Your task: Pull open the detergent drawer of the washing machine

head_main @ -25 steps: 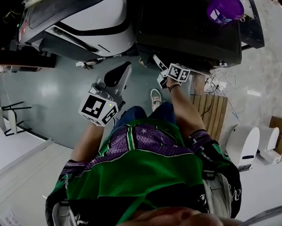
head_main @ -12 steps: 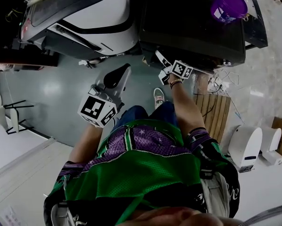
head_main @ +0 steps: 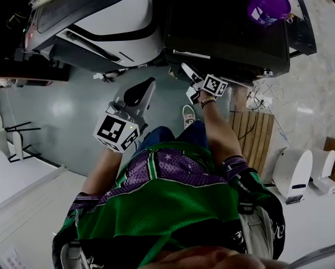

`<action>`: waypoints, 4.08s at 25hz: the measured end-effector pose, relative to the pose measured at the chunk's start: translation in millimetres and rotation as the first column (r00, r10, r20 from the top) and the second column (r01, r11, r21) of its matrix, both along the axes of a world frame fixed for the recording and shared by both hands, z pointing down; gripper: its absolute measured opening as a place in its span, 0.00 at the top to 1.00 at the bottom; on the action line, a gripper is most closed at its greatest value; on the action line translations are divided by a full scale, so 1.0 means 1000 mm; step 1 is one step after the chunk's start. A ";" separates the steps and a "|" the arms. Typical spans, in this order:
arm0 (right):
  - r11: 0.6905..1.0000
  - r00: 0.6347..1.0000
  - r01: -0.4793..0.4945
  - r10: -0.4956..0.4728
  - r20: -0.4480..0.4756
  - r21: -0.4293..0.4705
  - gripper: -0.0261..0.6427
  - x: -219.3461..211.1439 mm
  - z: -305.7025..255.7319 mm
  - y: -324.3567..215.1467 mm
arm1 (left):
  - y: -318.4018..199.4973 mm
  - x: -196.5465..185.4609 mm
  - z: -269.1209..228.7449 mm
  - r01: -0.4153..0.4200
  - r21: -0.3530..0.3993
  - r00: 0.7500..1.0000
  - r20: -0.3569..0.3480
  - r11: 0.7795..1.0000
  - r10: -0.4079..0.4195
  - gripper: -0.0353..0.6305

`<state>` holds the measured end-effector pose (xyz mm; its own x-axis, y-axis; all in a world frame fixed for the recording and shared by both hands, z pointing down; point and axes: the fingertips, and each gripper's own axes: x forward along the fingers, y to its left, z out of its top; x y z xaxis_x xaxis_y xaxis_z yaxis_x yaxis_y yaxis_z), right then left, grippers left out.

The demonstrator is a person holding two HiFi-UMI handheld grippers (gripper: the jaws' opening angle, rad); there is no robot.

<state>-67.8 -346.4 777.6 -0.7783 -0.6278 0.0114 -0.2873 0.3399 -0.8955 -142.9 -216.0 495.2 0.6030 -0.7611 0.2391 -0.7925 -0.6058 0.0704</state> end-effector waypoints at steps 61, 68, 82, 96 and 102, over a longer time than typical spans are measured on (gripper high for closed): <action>0.932 0.982 0.025 0.044 0.184 -0.361 0.28 0.006 -0.006 0.115 | 0.060 0.029 -0.059 -0.088 0.126 0.990 -0.103 0.988 0.101 0.92; 0.930 0.982 0.004 0.066 0.178 -0.366 0.28 0.009 -0.006 0.115 | 0.066 0.027 -0.058 -0.083 0.125 0.990 -0.106 0.989 0.097 0.92; 0.946 0.996 -0.020 -0.008 -0.085 -0.323 0.28 0.044 -0.011 0.139 | 0.067 0.015 -0.063 -0.035 0.140 0.990 -0.131 0.990 0.053 0.92; 0.990 0.966 -0.041 0.004 -0.260 -0.134 0.28 0.108 -0.061 0.126 | 0.034 0.047 -0.068 -0.079 0.152 0.983 -0.154 0.985 0.102 0.92; 0.999 0.918 0.044 -0.046 -0.394 -0.015 0.28 0.099 -0.093 0.110 | 0.014 0.048 -0.079 -0.059 0.176 0.985 -0.150 0.983 0.086 0.92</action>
<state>31.0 -236.7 684.6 -0.7371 -0.5912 0.3273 -0.6024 0.3555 -0.7147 -94.8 -202.5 416.7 0.6776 -0.7354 0.0086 -0.7335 -0.6749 0.0806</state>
